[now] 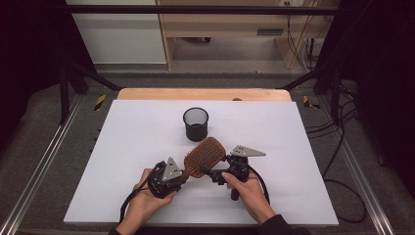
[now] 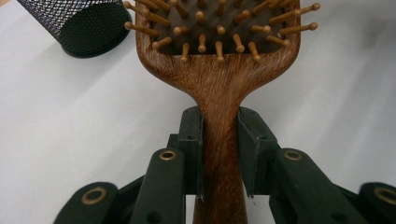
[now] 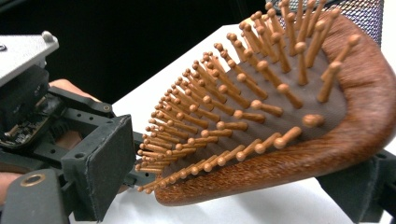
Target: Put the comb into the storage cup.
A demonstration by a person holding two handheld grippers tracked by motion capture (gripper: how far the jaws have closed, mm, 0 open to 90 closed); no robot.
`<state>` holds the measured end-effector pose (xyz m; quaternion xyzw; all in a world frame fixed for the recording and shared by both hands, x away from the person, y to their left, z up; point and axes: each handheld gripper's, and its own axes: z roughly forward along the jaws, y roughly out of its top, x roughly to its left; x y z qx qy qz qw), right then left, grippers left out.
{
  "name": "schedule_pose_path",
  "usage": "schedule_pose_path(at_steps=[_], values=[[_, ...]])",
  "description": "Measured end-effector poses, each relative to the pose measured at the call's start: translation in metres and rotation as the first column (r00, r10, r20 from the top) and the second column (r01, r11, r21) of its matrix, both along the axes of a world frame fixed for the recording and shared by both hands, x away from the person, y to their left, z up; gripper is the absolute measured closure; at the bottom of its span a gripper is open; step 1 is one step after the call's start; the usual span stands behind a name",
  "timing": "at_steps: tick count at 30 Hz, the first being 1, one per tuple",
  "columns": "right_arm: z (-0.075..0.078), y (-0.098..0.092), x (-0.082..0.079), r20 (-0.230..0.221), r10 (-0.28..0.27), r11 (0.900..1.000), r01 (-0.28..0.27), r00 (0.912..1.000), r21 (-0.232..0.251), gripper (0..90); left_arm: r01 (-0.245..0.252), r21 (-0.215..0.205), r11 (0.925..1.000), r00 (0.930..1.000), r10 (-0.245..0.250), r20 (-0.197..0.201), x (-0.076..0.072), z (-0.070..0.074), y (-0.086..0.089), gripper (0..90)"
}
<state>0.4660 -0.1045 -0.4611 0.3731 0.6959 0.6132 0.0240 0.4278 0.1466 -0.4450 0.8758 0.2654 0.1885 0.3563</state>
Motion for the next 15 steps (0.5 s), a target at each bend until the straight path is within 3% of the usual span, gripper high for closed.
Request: schedule_pose_path(at_steps=[8, 15], values=[[0.008, -0.002, 0.000, 0.004, -0.009, 0.999, 0.009, 1.0000, 0.043, 13.0, -0.003, -0.042, 0.9991, 0.9999, 0.003, 0.010, 0.001, 0.003, 0.000, 72.8], [0.024, -0.008, 0.007, -0.006, -0.034, 0.993, 0.034, 0.9994, 0.113, 14.2, -0.019, -0.073, 0.9972, 0.9986, 0.023, 0.047, 0.005, 0.012, -0.002, 72.8]])
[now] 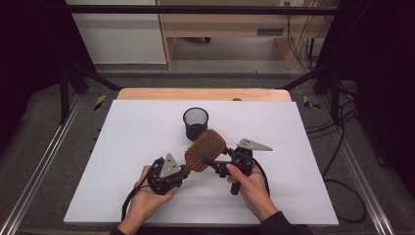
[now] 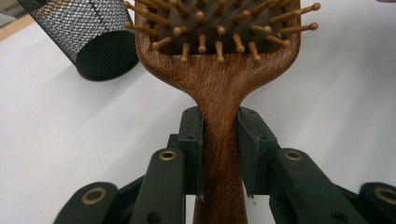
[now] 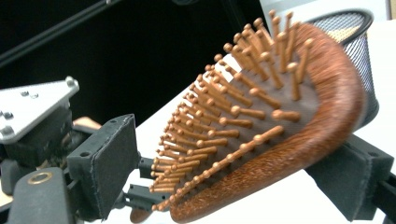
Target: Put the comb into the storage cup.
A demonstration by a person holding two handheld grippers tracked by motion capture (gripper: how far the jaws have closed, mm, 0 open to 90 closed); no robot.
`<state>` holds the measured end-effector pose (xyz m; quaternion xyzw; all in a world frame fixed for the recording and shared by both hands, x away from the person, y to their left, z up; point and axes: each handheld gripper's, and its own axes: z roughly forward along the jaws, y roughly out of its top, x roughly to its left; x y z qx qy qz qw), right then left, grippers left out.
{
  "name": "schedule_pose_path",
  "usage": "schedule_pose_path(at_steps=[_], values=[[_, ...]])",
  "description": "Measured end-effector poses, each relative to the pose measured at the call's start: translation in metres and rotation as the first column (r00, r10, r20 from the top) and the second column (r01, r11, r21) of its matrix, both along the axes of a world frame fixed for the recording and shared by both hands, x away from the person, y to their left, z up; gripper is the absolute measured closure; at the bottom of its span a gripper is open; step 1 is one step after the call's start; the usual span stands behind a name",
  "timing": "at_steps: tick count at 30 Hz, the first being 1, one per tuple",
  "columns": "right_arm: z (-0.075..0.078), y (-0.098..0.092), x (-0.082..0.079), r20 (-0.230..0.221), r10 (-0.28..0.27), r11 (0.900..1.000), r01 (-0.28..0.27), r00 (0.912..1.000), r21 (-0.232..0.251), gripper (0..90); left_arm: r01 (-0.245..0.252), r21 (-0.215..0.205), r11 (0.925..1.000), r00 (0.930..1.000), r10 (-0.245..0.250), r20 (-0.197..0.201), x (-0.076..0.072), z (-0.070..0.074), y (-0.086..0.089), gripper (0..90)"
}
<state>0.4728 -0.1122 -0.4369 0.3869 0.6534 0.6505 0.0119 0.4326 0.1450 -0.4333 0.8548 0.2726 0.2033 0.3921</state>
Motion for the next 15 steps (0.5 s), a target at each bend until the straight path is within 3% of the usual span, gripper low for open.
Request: schedule_pose_path(at_steps=[5, 12, 15], values=[[0.008, -0.003, 0.006, -0.004, -0.018, 0.999, 0.018, 0.9998, 0.031, 15.2, -0.004, -0.007, 1.0000, 0.9997, 0.004, 0.025, 0.003, 0.005, -0.003, 72.8], [0.030, -0.001, 0.012, 0.029, -0.038, 0.999, 0.037, 0.9989, 0.037, 18.9, -0.016, -0.061, 0.9980, 0.9953, 0.022, 0.094, 0.008, 0.014, -0.005, 72.8], [0.037, 0.002, 0.011, 0.041, -0.036, 0.998, 0.035, 0.9985, 0.043, 20.2, -0.023, -0.082, 0.9964, 0.9949, 0.030, 0.096, 0.008, 0.014, -0.002, 72.9]])
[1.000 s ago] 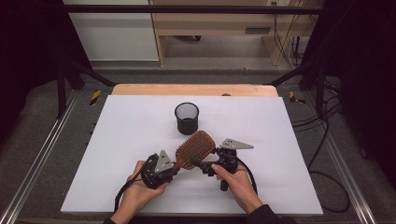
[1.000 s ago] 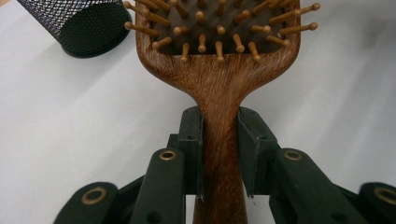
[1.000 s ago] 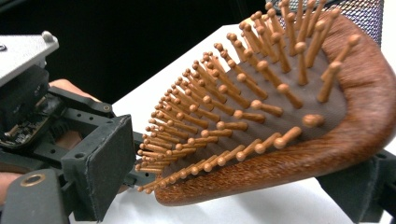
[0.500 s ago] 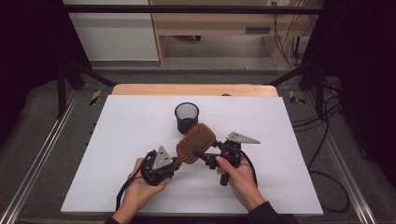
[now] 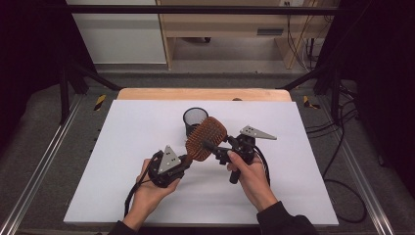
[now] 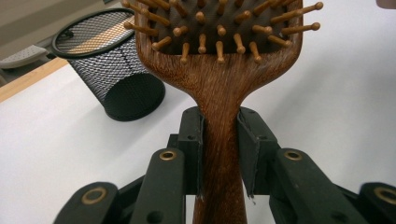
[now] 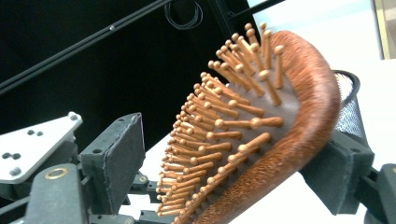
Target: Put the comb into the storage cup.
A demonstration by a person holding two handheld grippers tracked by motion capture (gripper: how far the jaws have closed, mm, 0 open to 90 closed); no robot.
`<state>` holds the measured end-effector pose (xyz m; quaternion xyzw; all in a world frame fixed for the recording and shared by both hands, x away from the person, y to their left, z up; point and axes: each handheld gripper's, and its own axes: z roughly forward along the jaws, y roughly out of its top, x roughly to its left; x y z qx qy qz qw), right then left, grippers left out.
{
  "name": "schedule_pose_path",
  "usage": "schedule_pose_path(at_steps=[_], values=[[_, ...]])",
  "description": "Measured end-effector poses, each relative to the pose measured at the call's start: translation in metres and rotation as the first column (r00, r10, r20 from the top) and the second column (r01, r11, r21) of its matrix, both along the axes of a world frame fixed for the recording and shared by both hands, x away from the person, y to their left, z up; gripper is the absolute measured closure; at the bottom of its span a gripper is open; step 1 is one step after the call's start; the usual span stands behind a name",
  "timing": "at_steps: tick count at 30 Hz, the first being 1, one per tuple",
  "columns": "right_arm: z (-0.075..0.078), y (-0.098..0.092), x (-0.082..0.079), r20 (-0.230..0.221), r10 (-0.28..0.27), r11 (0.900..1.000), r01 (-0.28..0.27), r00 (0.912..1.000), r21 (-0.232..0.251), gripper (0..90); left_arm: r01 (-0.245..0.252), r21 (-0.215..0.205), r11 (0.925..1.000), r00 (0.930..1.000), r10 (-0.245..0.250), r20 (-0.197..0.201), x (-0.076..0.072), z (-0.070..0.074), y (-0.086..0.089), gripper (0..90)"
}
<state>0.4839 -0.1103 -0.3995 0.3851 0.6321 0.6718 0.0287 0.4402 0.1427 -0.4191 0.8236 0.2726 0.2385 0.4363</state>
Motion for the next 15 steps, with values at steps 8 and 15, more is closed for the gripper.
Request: schedule_pose_path(at_steps=[8, 15], values=[[0.009, 0.011, 0.002, 0.011, 0.011, 1.000, -0.011, 0.9999, -0.008, 22.8, -0.007, -0.022, 0.9997, 0.9993, 0.008, 0.037, -0.005, 0.002, 0.006, 72.9], [0.016, 0.017, 0.006, -0.006, 0.007, 1.000, -0.007, 1.0000, 0.004, 26.3, -0.017, -0.053, 0.9984, 0.9991, 0.019, 0.039, -0.004, 0.001, 0.012, 72.9]])
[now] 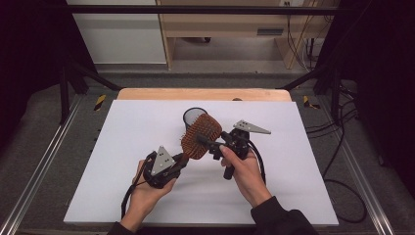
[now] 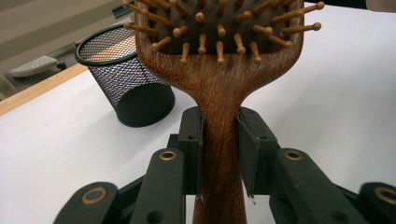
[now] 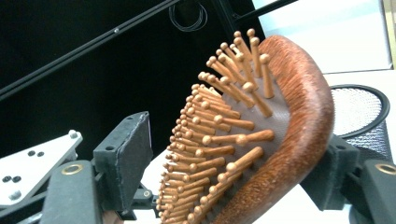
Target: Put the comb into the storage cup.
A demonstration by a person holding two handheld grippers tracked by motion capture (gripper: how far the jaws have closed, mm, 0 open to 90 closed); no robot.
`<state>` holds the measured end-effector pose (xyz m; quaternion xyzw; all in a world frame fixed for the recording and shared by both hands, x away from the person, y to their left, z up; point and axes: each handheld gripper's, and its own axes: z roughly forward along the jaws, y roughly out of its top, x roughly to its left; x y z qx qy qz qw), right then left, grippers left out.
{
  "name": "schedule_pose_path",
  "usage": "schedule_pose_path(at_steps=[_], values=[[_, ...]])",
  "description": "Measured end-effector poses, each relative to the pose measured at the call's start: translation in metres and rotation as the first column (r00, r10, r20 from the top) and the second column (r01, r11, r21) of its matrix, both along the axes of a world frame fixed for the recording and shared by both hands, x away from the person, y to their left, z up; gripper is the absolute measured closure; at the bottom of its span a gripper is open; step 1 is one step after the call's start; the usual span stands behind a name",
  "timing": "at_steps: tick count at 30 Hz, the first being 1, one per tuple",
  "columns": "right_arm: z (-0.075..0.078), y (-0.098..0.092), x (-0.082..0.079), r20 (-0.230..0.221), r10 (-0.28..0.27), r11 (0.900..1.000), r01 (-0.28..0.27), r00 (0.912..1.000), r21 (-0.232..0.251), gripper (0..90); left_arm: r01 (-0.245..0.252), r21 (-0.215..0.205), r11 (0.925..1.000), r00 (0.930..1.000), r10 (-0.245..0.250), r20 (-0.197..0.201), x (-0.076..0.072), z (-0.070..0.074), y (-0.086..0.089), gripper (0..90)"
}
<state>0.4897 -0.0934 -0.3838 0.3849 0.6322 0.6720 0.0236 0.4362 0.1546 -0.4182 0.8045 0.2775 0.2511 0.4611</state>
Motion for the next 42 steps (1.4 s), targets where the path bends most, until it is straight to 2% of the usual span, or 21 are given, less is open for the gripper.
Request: schedule_pose_path(at_steps=[14, 30, 42], values=[[0.010, 0.015, 0.005, -0.015, -0.002, 1.000, 0.001, 0.9999, -0.017, 32.6, -0.034, -0.030, 0.9990, 0.9993, 0.034, 0.013, 0.001, -0.005, 0.008, 72.9], [0.008, 0.020, 0.008, -0.029, -0.014, 1.000, 0.013, 0.9995, -0.013, 38.2, -0.053, -0.040, 0.9978, 0.9985, 0.054, 0.009, 0.001, -0.009, 0.009, 72.9], [0.008, 0.026, 0.005, -0.001, -0.010, 1.000, 0.010, 1.0000, -0.015, 44.9, -0.066, -0.040, 0.9970, 0.9977, 0.067, 0.010, 0.000, -0.010, 0.012, 72.9]])
